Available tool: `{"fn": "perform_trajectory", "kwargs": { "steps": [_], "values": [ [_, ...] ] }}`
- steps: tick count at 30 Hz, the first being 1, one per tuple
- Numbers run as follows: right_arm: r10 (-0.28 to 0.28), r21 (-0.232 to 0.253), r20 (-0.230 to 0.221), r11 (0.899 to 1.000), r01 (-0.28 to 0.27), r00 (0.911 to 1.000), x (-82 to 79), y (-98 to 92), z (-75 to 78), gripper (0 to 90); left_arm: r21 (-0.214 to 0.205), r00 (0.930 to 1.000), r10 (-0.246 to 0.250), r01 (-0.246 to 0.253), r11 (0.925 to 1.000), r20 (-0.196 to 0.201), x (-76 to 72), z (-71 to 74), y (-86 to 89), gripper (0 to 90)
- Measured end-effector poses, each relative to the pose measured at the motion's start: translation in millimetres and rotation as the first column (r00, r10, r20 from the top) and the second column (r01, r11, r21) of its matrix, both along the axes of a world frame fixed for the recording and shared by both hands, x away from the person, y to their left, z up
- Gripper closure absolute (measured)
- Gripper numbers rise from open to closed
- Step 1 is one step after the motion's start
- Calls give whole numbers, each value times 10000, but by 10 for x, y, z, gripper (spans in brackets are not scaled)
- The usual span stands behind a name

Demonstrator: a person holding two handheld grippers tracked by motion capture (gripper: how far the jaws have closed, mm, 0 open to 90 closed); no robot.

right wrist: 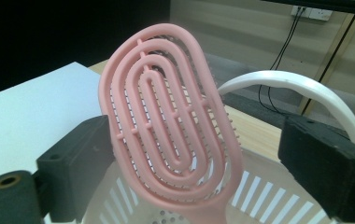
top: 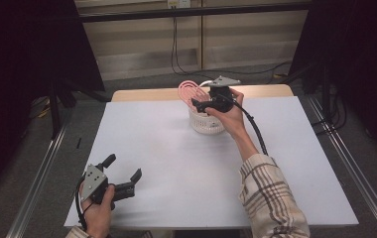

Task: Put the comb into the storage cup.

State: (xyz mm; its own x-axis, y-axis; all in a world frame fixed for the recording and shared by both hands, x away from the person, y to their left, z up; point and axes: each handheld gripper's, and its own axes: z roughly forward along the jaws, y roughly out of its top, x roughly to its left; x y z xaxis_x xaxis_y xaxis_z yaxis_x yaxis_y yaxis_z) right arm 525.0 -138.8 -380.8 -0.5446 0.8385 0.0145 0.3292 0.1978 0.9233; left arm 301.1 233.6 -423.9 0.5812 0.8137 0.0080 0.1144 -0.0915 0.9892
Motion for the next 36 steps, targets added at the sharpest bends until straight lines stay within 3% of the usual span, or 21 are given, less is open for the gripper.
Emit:
{"fn": "perform_trajectory", "kwargs": {
  "steps": [9, 21, 36],
  "values": [
    [-447, 135, 376, 9989, 442, 9983, -95, -66, -2, 29, -37, 10000, 87, -87, 10000, 28, -2, 4, 3, 10],
    [-1007, 349, 880, 9946, 980, 9910, -240, -241, 112, 29, -56, 9998, 218, -218, 9997, 26, 16, 0, 2, 10],
    [-1645, 602, 828, 9853, 1599, 9829, -369, -414, 81, 31, -27, 9994, 338, -338, 9994, 39, 42, -6, 6, 10]
  ]
}}
